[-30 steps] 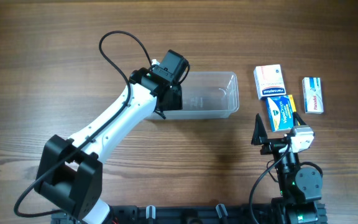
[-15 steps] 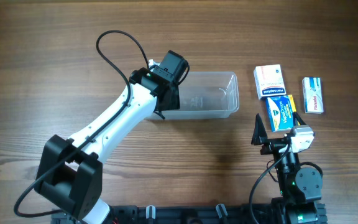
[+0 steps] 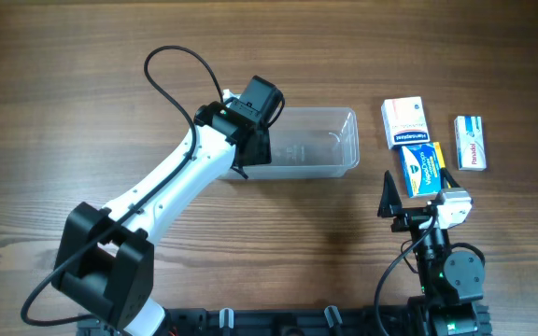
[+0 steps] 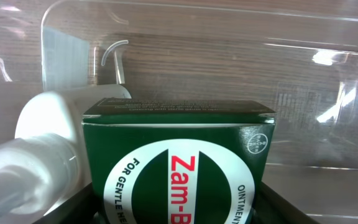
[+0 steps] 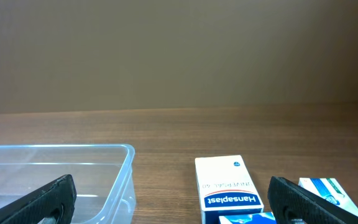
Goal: Pack container
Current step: 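Lower the green box into the container beside the tube, then open the left gripper and raise it back to the rest pose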
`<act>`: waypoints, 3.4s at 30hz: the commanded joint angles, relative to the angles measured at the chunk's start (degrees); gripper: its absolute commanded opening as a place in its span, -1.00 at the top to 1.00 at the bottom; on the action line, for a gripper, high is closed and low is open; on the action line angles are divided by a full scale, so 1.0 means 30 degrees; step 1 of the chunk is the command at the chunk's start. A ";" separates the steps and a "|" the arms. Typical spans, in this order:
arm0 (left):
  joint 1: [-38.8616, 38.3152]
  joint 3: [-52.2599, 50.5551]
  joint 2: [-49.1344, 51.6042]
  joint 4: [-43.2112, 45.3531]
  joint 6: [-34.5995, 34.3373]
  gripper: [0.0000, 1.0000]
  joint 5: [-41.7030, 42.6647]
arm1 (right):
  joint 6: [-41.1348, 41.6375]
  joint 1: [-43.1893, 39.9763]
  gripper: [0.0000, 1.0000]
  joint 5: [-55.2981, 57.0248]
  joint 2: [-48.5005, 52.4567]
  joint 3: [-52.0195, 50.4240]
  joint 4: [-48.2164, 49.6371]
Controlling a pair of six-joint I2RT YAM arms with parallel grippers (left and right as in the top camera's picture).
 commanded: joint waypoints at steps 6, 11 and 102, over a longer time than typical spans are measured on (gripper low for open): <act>-0.0080 0.0299 0.0219 -0.0182 -0.0248 -0.33 -0.0444 | -0.0204 0.0007 -0.99 -0.0299 -0.0073 -0.0029 0.0087; -0.0080 0.0299 0.0219 -0.0182 -0.0248 -0.35 -0.0444 | -0.0197 0.0007 -0.99 -0.0299 -0.0073 -0.0029 0.0095; 1.2925 0.1931 -0.5348 0.1333 0.3067 -0.99 -0.0947 | -0.0197 0.0007 -0.99 -0.0299 -0.0073 -0.0029 0.0087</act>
